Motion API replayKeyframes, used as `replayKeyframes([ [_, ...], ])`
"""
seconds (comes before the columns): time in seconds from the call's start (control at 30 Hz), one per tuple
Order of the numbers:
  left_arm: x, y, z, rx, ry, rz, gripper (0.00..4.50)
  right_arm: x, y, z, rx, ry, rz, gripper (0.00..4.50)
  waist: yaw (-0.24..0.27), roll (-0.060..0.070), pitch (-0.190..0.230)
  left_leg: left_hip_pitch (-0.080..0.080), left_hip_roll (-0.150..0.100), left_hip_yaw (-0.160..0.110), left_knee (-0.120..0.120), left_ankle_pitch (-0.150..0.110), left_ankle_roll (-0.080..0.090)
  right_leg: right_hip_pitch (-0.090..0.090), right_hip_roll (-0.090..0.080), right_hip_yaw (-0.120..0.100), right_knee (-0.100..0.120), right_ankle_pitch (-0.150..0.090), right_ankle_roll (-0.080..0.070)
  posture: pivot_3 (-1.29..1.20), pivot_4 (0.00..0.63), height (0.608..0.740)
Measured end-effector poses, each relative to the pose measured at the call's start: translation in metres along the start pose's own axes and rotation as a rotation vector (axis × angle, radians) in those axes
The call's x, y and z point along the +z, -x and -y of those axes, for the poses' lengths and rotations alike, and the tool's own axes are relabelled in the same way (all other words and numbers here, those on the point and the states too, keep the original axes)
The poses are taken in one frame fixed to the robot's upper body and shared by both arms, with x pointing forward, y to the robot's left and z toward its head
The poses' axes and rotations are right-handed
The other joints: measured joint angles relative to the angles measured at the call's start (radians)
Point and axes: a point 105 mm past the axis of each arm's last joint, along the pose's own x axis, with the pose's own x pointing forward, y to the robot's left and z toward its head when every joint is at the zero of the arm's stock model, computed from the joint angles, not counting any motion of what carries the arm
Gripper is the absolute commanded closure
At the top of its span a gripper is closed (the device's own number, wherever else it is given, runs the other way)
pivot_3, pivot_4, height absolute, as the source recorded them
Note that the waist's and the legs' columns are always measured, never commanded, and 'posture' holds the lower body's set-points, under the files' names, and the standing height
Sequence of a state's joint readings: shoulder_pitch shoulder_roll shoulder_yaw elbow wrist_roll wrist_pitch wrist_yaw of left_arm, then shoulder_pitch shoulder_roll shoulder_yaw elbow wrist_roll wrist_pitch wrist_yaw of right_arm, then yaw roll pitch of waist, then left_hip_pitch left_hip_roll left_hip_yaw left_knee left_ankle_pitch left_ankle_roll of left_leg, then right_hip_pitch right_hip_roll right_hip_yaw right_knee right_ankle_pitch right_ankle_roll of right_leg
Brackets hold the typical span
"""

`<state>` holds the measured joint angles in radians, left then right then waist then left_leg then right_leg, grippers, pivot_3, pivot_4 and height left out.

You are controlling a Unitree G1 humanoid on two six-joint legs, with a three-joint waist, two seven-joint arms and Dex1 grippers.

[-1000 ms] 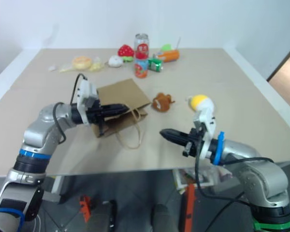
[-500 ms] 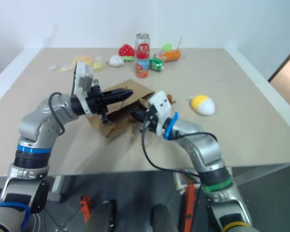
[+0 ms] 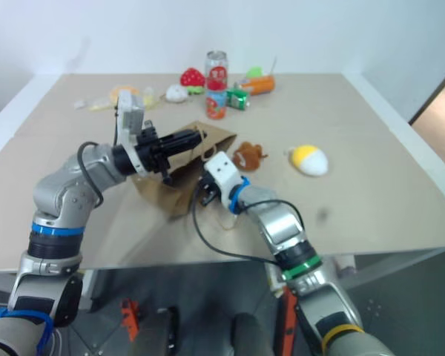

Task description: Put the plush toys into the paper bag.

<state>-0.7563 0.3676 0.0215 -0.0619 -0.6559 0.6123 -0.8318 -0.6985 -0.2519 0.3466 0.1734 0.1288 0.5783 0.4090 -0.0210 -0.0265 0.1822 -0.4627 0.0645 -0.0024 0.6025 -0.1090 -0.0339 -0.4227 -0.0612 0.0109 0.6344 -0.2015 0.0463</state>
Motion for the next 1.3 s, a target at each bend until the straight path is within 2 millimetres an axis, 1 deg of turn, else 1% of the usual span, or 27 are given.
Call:
replayKeyframes([
  [0.1,0.007,0.001,-0.004,0.031,-0.032,0.045,4.50,-0.007,-0.001,0.002,-0.011,0.007,-0.039,4.47,0.000,0.000,0.000,0.000,0.000,0.000,0.000,0.000,0.000,0.000,0.000,0.001,0.000,0.000,0.000,0.00,0.150,0.740],
  [0.13,0.012,0.000,-0.004,0.042,-0.054,0.081,4.50,-0.007,-0.001,0.002,-0.011,0.008,-0.044,4.47,0.001,0.000,0.000,0.000,0.000,0.000,0.000,0.000,0.000,0.000,0.000,0.001,0.000,0.000,0.000,0.00,0.150,0.740],
  [0.17,0.022,-0.001,-0.003,0.051,-0.107,0.143,4.50,-0.007,-0.001,0.002,-0.007,0.007,-0.055,4.47,0.001,0.000,0.000,0.000,0.000,0.000,0.000,0.000,0.000,0.000,0.000,0.001,0.000,0.000,0.000,0.00,0.150,0.740],
  [0.2,0.024,-0.001,-0.002,0.050,-0.119,0.153,4.50,-0.007,-0.001,0.002,-0.006,0.007,-0.057,4.47,0.001,0.000,0.000,0.000,0.000,0.000,0.000,0.000,0.000,0.000,0.000,0.001,0.000,0.000,0.000,0.00,0.150,0.740],
  [0.23,0.034,0.000,0.003,0.039,-0.212,0.194,4.50,-0.008,0.000,0.001,0.006,0.009,-0.066,4.47,0.001,0.000,0.000,0.000,0.000,0.000,0.000,0.000,0.000,0.000,0.000,0.001,0.000,0.000,0.000,0.00,0.150,0.740],
  [0.3,0.038,0.000,0.006,0.028,-0.264,0.210,4.50,-0.008,0.001,0.001,0.009,0.010,-0.072,4.47,0.001,0.000,0.000,0.000,0.000,0.000,0.000,0.000,0.000,0.000,0.000,0.001,0.000,0.000,0.000,0.00,0.150,0.740],
  [0.33,0.040,0.000,0.014,0.003,-0.360,0.227,4.50,-0.008,0.002,0.000,0.023,0.009,-0.079,4.47,0.000,0.000,0.000,0.000,0.000,0.001,0.000,0.000,0.000,0.000,0.000,0.001,0.000,0.000,0.000,0.00,0.150,0.740],
  [0.47,0.035,0.001,0.020,-0.019,-0.429,0.227,4.50,-0.008,0.002,-0.001,0.029,0.006,-0.086,4.47,0.000,0.000,0.000,0.001,0.000,0.001,0.000,0.000,0.000,0.000,0.000,0.002,0.000,0.000,0.000,0.00,0.150,0.740],
  [0.53,0.036,0.001,0.025,-0.039,-0.511,0.237,4.50,-0.008,0.004,-0.003,0.043,0.001,-0.095,4.47,0.000,0.000,0.000,0.001,0.000,0.001,0.000,0.000,0.000,0.000,0.000,0.002,0.000,0.000,0.000,0.00,0.150,0.740],
  [0.7,0.029,0.002,0.022,-0.037,-0.511,0.224,4.50,-0.008,0.004,-0.002,0.044,-0.001,-0.095,4.47,0.000,0.000,0.000,0.001,0.000,0.001,0.000,0.000,0.000,0.000,0.000,0.002,0.000,0.000,0.000,0.00,0.150,0.740],
  [0.73,0.024,0.003,0.022,-0.034,-0.504,0.215,4.50,-0.007,0.004,-0.002,0.045,-0.006,-0.089,4.47,0.000,0.000,0.000,0.001,0.000,0.001,0.000,0.000,0.000,0.000,0.000,0.002,0.000,0.000,0.000,0.00,0.150,0.740],
  [0.8,0.022,0.005,0.022,-0.034,-0.504,0.214,4.50,-0.007,0.006,0.000,0.046,-0.047,-0.079,4.47,0.001,0.000,0.000,0.000,0.000,0.001,0.000,0.000,0.000,0.000,0.000,0.002,0.000,0.000,0.000,0.00,0.150,0.740],
  [0.83,0.020,0.005,0.022,-0.035,-0.501,0.211,4.50,-0.001,0.013,0.005,0.061,-0.142,-0.022,4.47,0.002,0.000,0.000,0.000,0.000,0.001,0.000,0.000,0.000,0.000,0.000,0.002,0.000,0.000,0.000,0.00,0.150,0.740],
  [0.87,0.020,0.005,0.022,-0.036,-0.501,0.211,4.50,-0.001,0.014,0.005,0.061,-0.146,-0.020,4.47,0.002,0.000,0.000,0.000,0.000,0.001,0.000,0.000,0.000,0.000,0.000,0.002,0.000,0.000,0.000,0.00,0.150,0.740],
  [0.9,0.020,0.006,0.022,-0.037,-0.500,0.210,4.50,0.006,0.019,0.009,0.068,-0.174,0.017,4.47,0.001,0.000,0.000,0.000,0.000,0.001,0.000,0.000,0.000,0.000,0.000,0.003,0.000,0.000,0.000,0.00,0.150,0.740],
  [0.97,0.018,0.005,0.023,-0.047,-0.493,0.207,4.50,0.023,0.041,0.018,0.100,-0.212,0.115,4.47,0.002,0.000,0.000,0.000,0.000,0.001,0.000,0.000,0.000,0.000,0.000,0.003,0.000,0.000,0.000,0.00,0.150,0.740],
  [1.03,0.016,0.005,0.025,-0.056,-0.484,0.206,4.50,0.023,0.063,0.019,0.138,-0.226,0.155,4.47,0.009,0.000,0.000,0.000,0.000,0.001,-0.001,0.000,0.000,0.001,0.000,0.002,0.000,-0.002,0.001,0.00,0.150,0.740],
  [1.07,0.015,0.007,0.023,-0.049,-0.480,0.203,4.50,0.020,0.078,0.022,0.153,-0.238,0.166,4.47,0.007,0.000,0.000,0.000,0.000,0.002,-0.001,0.000,0.000,0.000,0.000,0.004,-0.001,-0.002,0.001,0.00,0.150,0.740],
  [1.1,0.015,0.007,0.023,-0.051,-0.478,0.203,4.50,0.019,0.084,0.024,0.157,-0.252,0.171,4.47,0.006,0.000,0.000,0.000,0.000,0.002,-0.001,0.000,-0.001,0.000,0.000,0.004,-0.001,-0.002,0.001,0.00,0.150,0.740],
  [1.17,0.015,0.007,0.023,-0.051,-0.476,0.204,4.50,0.019,0.090,0.025,0.162,-0.264,0.181,4.47,0.003,0.000,0.000,0.000,0.000,0.002,-0.001,0.000,-0.001,0.000,0.000,0.004,-0.001,-0.002,0.001,0.00,0.150,0.740],
  [1.23,0.014,0.006,0.024,-0.057,-0.463,0.205,4.50,0.024,0.102,0.032,0.155,-0.284,0.219,4.47,-0.002,0.000,0.000,0.001,0.000,0.002,-0.001,0.000,0.000,-0.001,0.001,0.004,-0.001,0.000,-0.001,0.00,0.150,0.740],
  [1.27,0.014,0.006,0.024,-0.057,-0.463,0.205,4.50,0.024,0.102,0.032,0.155,-0.284,0.219,4.47,-0.002,0.000,0.000,0.001,0.000,0.002,-0.001,0.000,0.000,-0.001,0.001,0.004,-0.001,0.000,-0.001,0.00,0.150,0.740],
  [1.3,0.014,0.006,0.024,-0.059,-0.458,0.206,4.50,0.026,0.108,0.039,0.130,-0.293,0.233,4.47,-0.002,0.000,0.000,0.002,0.000,0.001,-0.001,0.000,0.000,-0.001,0.001,0.004,0.000,0.000,-0.001,0.00,0.150,0.740],
])
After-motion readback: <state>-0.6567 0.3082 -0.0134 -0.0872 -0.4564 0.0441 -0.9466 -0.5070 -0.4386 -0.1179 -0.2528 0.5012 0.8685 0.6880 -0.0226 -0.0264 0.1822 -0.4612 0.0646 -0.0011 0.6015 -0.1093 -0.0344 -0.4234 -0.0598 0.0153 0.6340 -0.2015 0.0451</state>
